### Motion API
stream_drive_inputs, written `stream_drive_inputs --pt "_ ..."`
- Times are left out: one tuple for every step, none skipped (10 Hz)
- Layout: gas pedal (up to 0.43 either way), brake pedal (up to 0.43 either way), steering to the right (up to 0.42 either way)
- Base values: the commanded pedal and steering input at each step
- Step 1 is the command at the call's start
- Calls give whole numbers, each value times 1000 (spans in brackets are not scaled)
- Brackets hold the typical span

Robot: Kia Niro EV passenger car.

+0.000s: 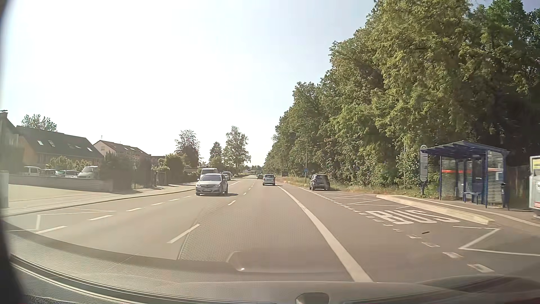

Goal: Follow the waypoints while adhering to traffic rules and regulations

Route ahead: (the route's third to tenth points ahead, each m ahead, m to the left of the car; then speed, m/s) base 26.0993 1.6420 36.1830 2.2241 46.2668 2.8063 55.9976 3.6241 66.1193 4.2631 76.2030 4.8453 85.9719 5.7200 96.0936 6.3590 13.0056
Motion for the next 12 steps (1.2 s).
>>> stream_drive_inputs --pt "67 30 -13" --pt "67 30 -11" --pt "67 30 -10" --pt "67 30 -9" --pt "67 30 -10" --pt "67 30 -9" --pt "67 30 -9" --pt "67 30 -9" --pt "67 30 -8" --pt "67 30 -8" --pt "67 30 -8" --pt "67 30 -7"
